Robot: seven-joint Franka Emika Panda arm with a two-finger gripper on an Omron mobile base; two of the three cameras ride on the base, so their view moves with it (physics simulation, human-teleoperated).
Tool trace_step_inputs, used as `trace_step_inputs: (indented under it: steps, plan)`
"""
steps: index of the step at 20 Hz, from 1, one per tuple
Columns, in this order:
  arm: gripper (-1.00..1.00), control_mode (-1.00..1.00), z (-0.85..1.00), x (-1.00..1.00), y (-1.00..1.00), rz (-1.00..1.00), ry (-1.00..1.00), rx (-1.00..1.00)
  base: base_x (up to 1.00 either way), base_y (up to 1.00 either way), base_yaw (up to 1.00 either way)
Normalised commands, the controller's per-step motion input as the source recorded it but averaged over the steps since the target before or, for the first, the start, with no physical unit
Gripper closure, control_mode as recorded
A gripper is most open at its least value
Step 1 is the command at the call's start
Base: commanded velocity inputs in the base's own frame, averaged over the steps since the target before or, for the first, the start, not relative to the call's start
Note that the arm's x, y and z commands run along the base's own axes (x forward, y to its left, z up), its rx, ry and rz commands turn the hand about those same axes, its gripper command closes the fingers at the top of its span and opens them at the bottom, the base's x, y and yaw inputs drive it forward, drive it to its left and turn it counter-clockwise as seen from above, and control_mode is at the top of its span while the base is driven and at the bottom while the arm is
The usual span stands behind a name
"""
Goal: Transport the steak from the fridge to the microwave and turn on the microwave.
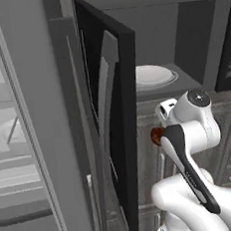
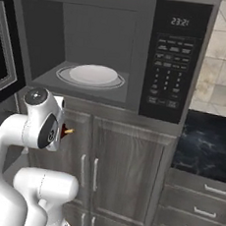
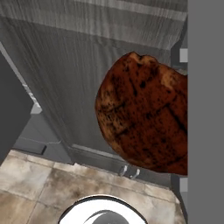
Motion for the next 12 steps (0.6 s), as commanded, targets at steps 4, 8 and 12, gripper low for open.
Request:
trace_step_inputs:
  steps: [4, 8, 12]
  plan:
    - [1.00, 1.00, 0.00, 0.00, 0.00, 0.00, 0.00, 0.00, 0.26, -0.21, 0.25]
    - [1.00, 1.00, 0.00, 0.00, 0.00, 0.00, 0.00, 0.00, 0.35, -0.33, 0.23]
    - [1.00, 1.00, 0.00, 0.00, 0.00, 0.00, 0.00, 0.00, 0.38, -0.35, 0.21]
